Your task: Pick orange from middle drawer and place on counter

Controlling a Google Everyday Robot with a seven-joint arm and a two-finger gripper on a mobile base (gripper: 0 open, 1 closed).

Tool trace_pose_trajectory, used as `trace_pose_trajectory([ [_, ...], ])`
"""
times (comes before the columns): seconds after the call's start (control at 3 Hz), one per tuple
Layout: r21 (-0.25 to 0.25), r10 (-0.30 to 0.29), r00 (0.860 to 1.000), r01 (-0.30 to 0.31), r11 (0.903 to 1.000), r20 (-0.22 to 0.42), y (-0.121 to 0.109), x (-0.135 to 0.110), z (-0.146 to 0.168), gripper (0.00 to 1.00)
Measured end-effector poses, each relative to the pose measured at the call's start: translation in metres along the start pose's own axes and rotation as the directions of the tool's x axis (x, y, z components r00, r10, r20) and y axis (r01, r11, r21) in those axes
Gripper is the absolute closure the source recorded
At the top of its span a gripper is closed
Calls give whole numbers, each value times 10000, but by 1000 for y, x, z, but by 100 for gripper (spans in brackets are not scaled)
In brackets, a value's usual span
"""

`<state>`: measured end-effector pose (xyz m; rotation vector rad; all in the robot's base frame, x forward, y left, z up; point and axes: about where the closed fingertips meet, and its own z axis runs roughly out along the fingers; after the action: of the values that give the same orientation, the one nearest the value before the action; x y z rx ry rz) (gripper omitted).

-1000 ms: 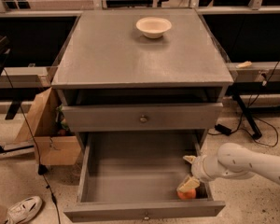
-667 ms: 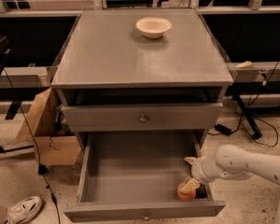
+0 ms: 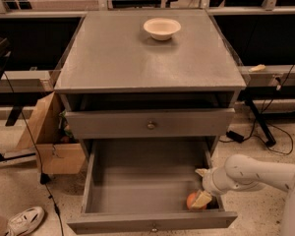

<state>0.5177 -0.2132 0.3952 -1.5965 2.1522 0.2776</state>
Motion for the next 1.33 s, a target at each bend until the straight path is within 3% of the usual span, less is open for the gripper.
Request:
trace_pose_trajectory([
  [0.67,-78,10,9996,-12,10000,-298,7,9,-3,18],
  [1.0,-232,8,9990,-18,9997,-442,11,10,1,27],
  [1.33,-473,46,9987,-70,9989,-498,20,12,8,29],
])
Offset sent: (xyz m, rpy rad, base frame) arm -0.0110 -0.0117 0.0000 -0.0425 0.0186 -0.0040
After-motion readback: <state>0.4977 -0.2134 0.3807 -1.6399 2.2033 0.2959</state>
